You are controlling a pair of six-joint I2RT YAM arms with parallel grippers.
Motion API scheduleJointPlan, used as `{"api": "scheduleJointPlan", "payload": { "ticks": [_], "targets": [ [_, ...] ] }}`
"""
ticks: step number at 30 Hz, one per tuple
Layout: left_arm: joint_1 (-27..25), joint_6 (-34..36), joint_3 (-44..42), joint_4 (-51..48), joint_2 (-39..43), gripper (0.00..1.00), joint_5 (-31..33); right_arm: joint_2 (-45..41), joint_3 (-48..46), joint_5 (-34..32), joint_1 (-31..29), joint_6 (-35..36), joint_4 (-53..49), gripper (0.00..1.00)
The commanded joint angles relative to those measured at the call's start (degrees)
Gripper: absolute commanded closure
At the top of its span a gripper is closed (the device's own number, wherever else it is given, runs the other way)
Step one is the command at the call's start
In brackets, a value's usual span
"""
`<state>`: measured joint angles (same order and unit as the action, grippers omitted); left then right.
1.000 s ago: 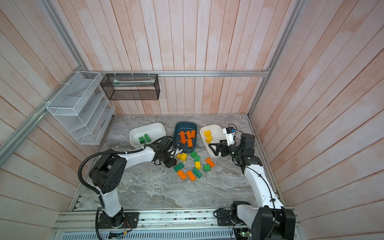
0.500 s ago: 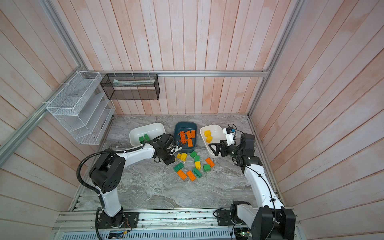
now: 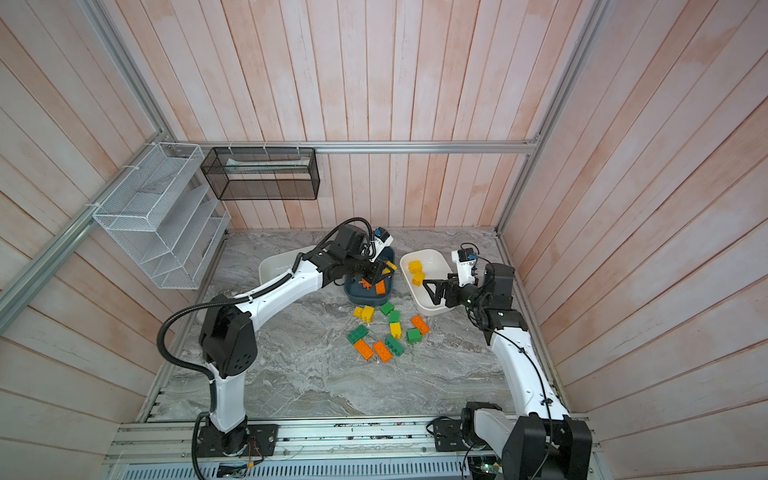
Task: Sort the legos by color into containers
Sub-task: 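Carry the yellow brick over the white tub nearest the right arm, release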
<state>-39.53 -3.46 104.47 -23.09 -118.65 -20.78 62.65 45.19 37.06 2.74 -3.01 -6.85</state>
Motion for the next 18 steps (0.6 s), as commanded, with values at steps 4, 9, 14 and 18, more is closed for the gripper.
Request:
{"api": "scheduleJointPlan", "payload": {
  "ticks": [4,9,14,18],
  "targets": [
    [-3.4,-6.4,11.7,6.6,-13.2,0.72,1.0,-1.4,1.8,-5.2,1.2,0.5,0.7,0.02],
    [-5.2,-7.0,17.2,9.1,-20.5,0.7,5.8,-1.7,1.6,-6.1,1.8,0.3,1.1,0.02],
    [-6.0,-5.6,19.5,7.5,-21.9,0.45,4.2,-1.8,1.8,-5.9,2.1,0.8,0.8,0.02],
    [-6.0,-2.3,14.1,4.8,-14.6,0.31,2.6,-2.2,2.1,-4.6,2.5,1.0,0.0,0.02]
  ]
}}
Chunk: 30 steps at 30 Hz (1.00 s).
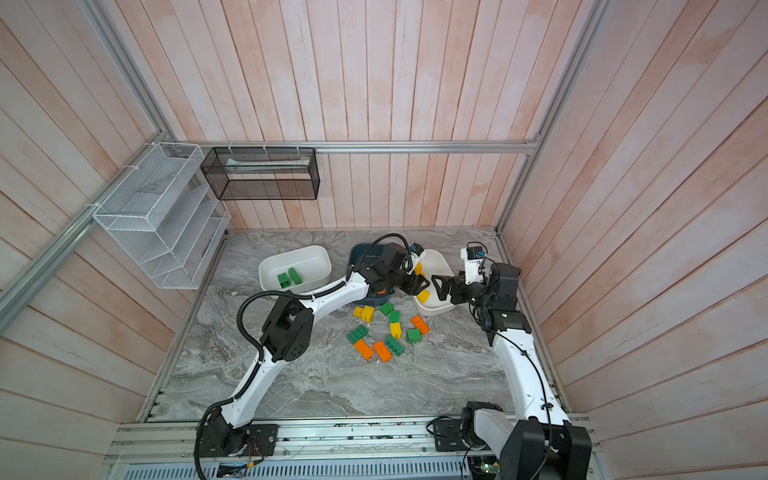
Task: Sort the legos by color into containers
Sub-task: 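Carry the yellow brick over the white tub nearest the right arm, release, then move the left gripper back to the pile over another yellow brick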
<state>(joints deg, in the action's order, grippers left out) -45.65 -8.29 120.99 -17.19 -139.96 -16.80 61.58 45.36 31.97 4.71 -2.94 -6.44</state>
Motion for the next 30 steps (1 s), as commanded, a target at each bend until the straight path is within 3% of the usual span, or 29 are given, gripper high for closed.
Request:
{"api": "scheduleJointPlan", "payload": {
  "ticks": [1,3,9,14,18,21,25,30],
  "targets": [
    [0.1,3.5,-5.5,-0.8,9.4,0.29,-2.0,-1.2,1.8,0.9,0.6,1.0,-0.5,0.02],
    [0.2,8.1,-13.7,0.3,16.6,0.25,-4.1,-1.4,1.3,1.9,0.7,0.9,-0.6,0.02],
    [3.2,21.3,-32.4,-6.8,33.4,0.28,-13.6,-1.5,-0.5,4.8,0.6,1.0,-0.2,0.02],
    [7.9,32.5,-44.4,-11.1,41.3,0.3,-12.1,-1.6,-1.7,6.5,0.6,0.9,0.6,0.02],
    [10.7,43.2,-56.5,-5.5,47.3,0.32,-12.8,-2.1,-2.5,6.9,0.6,0.6,1.3,0.02],
    [13.0,50.5,-63.6,0.0,49.3,0.32,-12.8,-2.6,-3.0,7.1,0.5,0.8,1.5,0.02],
    [16.0,54.6,-63.5,-0.8,45.5,0.33,-13.9,-2.8,-3.2,7.3,0.5,0.7,1.3,0.02],
    [17.2,58.9,-66.0,8.4,41.7,0.32,-11.2,-3.7,-4.1,7.0,0.6,0.5,1.3,0.02]
  ]
}}
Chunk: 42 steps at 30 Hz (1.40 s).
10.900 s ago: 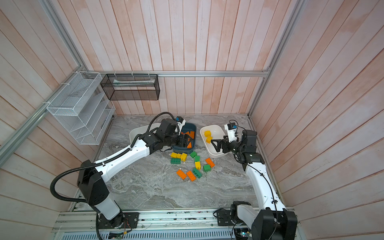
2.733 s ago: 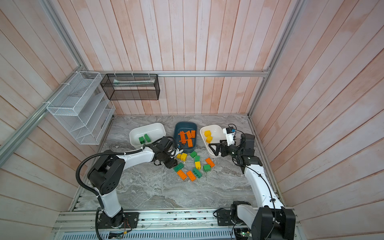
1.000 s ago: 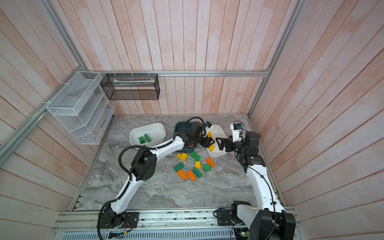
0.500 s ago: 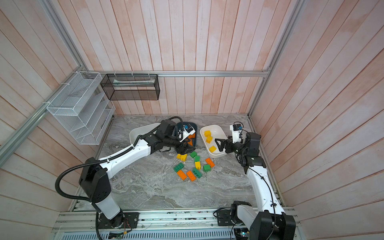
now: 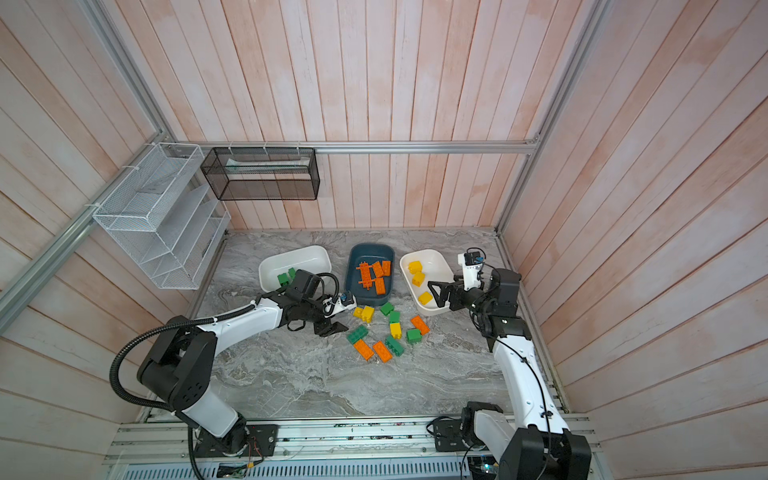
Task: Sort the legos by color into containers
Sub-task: 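Move the left gripper back to the pile over another yellow brick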
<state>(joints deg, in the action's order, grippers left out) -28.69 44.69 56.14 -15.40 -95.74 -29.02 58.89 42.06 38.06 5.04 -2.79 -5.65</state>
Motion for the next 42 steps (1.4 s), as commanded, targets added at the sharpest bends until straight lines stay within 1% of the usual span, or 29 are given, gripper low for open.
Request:
{"api": "scheduleJointPlan", "payload": {
  "ticks": [1,6,11,15,20,23,30,34,39,42],
  "targets": [
    [0.4,6.2,-0.6,7.1,-3.7,0.32,1.1,-1.1,-0.8,0.9,0.2,0.3,0.4,0.02],
    [1.5,7.9,3.0,8.7,-9.2,0.32,1.4,-1.2,-0.7,0.8,0.3,0.3,-0.2,0.02],
    [1.5,9.8,6.1,7.7,-12.1,0.32,2.3,-1.3,-0.8,0.7,0.2,0.2,-0.1,0.02],
    [1.5,12.6,9.3,4.8,-15.1,0.32,3.1,-0.8,-1.3,1.0,0.2,-0.1,0.5,0.02],
    [1.4,16.1,11.0,3.0,-17.4,0.32,3.7,-0.8,-1.4,1.1,0.2,-0.3,0.8,0.02],
    [1.1,17.2,12.6,0.8,-18.7,0.32,3.8,-0.7,-1.5,1.2,0.2,-0.4,0.7,0.02],
    [0.2,19.4,14.5,-0.9,-20.2,0.33,3.8,-0.1,-1.2,2.1,0.2,-0.7,1.0,0.02],
    [-1.4,20.9,15.4,-3.6,-20.9,0.39,3.3,-0.1,-1.6,2.5,0.2,-1.0,1.3,0.02],
    [-1.7,20.5,17.2,-6.8,-21.4,0.4,2.6,-0.8,-2.2,2.7,0.2,-1.3,1.4,0.02],
    [-1.6,20.2,20.0,-10.1,-23.0,0.48,1.9,-0.6,-2.2,3.2,0.2,-1.8,1.7,0.02]
  ]
}}
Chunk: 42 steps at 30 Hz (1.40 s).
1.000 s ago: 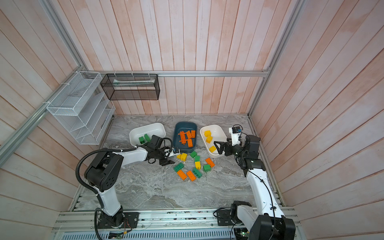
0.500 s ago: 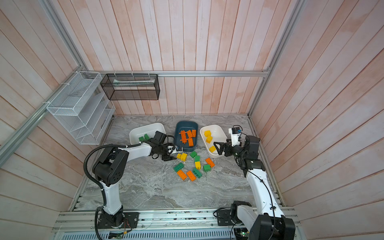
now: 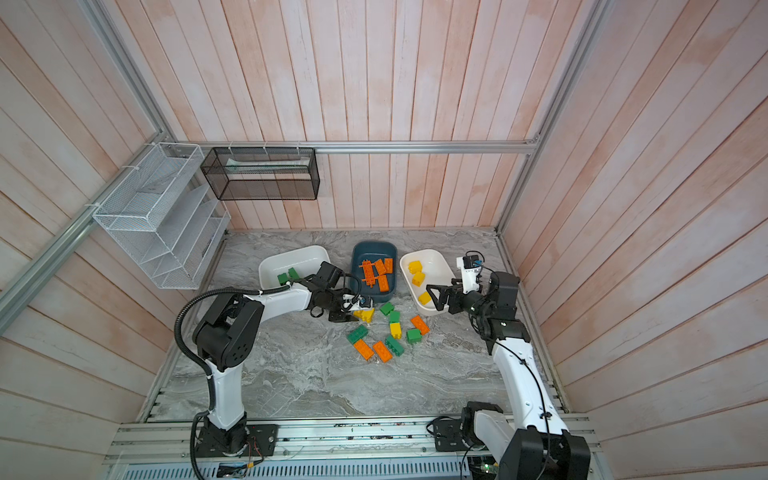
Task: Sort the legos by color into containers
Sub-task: 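Move the left gripper back to the pile over another yellow brick, then lower the left gripper and grasp the yellow brick, then carry the yellow brick into the white tub nearest the right arm, release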
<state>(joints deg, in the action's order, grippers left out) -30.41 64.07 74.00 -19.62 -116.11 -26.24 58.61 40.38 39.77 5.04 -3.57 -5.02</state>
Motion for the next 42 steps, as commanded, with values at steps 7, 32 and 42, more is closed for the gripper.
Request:
{"api": "scheduleJointPlan", "payload": {
  "ticks": [7,32,42],
  "targets": [
    [0.0,1.8,3.4,-9.2,-2.9,0.49,-2.4,-0.6,-0.1,1.6,0.2,-1.0,0.9,0.02],
    [-1.1,-15.8,4.7,-18.5,12.0,0.72,-5.3,-1.5,-0.2,1.2,0.2,-1.3,1.1,0.02],
    [-7.0,-39.1,11.1,0.8,8.2,0.73,-5.5,-1.1,0.2,-0.7,0.2,-2.5,3.3,0.02]
  ]
}}
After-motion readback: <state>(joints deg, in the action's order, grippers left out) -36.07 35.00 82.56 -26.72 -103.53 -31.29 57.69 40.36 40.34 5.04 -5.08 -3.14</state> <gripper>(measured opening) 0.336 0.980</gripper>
